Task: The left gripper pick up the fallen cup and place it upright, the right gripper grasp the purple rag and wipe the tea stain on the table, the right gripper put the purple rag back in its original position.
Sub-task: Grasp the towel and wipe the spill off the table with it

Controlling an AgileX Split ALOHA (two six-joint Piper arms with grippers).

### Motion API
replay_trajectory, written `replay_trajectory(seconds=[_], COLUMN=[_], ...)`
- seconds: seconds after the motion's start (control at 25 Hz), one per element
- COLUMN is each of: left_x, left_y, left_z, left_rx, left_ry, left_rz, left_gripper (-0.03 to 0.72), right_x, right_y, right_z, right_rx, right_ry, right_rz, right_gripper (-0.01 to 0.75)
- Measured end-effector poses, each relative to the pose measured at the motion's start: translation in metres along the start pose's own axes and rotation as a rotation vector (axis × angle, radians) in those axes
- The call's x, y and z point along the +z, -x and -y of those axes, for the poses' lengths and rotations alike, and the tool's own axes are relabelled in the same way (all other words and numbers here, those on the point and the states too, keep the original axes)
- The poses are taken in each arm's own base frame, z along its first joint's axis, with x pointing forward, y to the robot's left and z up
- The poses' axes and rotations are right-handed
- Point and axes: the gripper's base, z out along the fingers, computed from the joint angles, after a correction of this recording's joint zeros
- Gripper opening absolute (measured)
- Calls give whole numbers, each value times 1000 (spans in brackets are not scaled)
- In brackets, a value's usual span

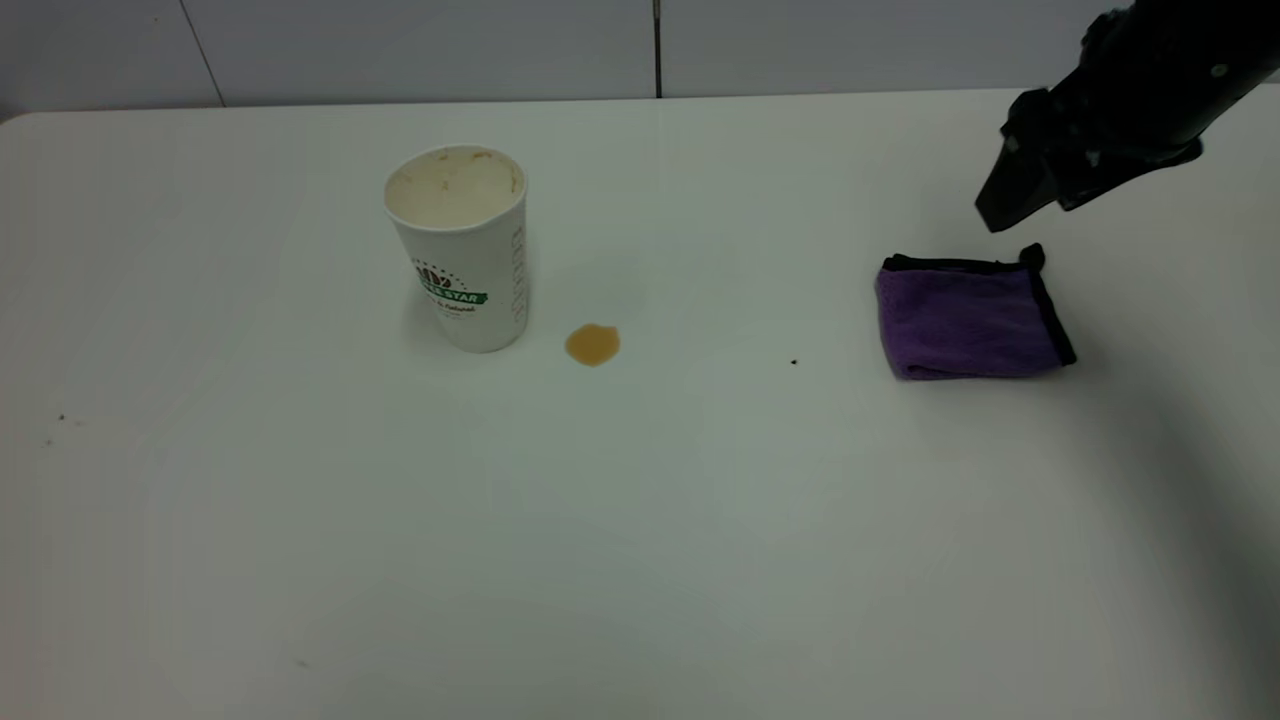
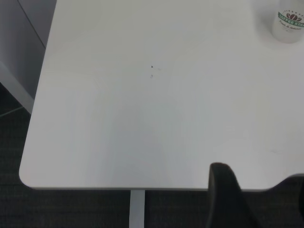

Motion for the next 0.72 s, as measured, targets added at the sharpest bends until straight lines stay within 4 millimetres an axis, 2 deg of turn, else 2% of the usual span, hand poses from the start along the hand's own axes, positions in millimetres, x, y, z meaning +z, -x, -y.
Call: replay_trajectory(seconds=[0.24, 0.44, 0.72], left_x=[0, 0, 0], left_y=[0, 0, 0], left_z=[0, 0, 0], left_rx=[0, 0, 0], left_ry=[0, 0, 0], left_rz=[0, 0, 0], left_gripper=[414, 414, 414], right_x=[52, 87, 110], right_y=[9, -1, -12], right_z=[15, 21, 26], right_rx=[-23, -52, -72], right_ry=[-4, -9, -45], right_rz=[-24, -65, -79], right_gripper=[590, 589, 590])
